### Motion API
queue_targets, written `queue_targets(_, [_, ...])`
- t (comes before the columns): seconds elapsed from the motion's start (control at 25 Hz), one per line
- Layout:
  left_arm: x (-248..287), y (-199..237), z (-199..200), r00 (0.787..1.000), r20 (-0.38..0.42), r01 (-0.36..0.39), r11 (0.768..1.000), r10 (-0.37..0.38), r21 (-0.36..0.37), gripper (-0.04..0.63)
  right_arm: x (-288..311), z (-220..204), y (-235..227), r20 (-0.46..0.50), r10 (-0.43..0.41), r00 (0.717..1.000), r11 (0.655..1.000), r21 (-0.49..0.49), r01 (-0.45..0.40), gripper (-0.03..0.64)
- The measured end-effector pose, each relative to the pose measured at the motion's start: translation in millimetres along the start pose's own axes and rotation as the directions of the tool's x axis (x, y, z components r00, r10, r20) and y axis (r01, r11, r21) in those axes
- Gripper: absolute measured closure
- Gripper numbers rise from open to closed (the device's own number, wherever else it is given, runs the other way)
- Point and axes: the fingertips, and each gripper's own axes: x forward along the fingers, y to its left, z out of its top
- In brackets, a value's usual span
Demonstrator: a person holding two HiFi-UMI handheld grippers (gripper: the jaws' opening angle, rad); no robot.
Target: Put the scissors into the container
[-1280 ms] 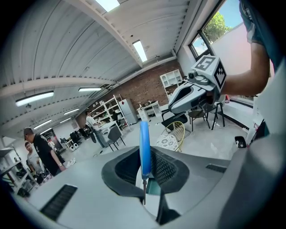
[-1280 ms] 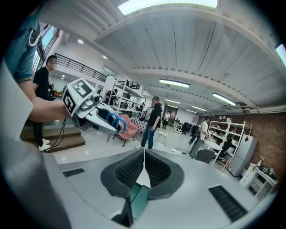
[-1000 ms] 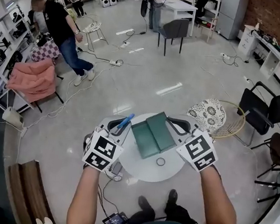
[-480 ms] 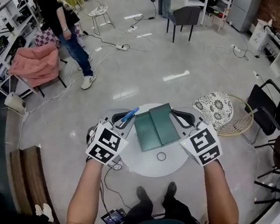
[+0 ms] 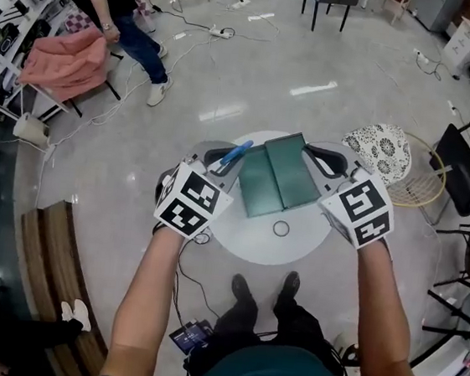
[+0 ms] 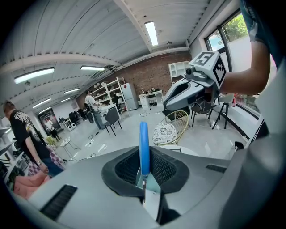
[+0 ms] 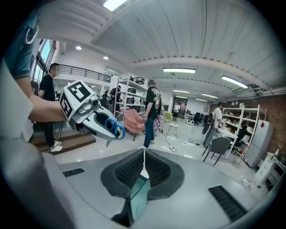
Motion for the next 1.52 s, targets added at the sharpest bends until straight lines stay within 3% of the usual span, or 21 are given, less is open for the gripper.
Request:
queue_targets(0.72, [80.2,-0.9,-120.7,0.997,-0.06,0.04,0.995,-0.046,-0.089,0.537,102.2,-100.5,14.6,-0.071,0.045,0.996,0.998,0.049,-0.042,0.577])
queue_targets(1.52, [217.5,-54.6,-188.4,0.99,-0.094,0.087,0.985,-0.102,-0.15,0.537,134.4,-227.2,-18.1,-0.137,0.08,0.987,0.99,0.124,-0.063,0.577])
